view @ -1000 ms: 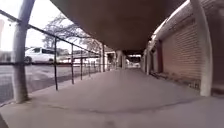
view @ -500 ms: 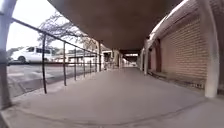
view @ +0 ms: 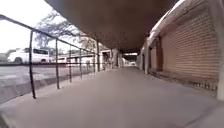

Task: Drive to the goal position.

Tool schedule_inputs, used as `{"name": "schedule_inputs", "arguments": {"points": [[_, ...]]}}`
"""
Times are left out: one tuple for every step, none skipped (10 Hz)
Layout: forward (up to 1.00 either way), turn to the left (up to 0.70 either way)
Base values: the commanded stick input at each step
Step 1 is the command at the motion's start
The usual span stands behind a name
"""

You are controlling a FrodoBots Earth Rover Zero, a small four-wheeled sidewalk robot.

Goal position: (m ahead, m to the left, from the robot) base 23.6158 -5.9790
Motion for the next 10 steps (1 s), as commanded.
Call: {"name": "schedule_inputs", "arguments": {"points": [[0.7,0.0],[0.7,0.0],[0.7,0.0],[0.7,0.0],[0.7,0.0],[0.7,0.0],[0.7,0.0],[0.7,0.0],[0.7,0.0],[0.7,0.0]]}}
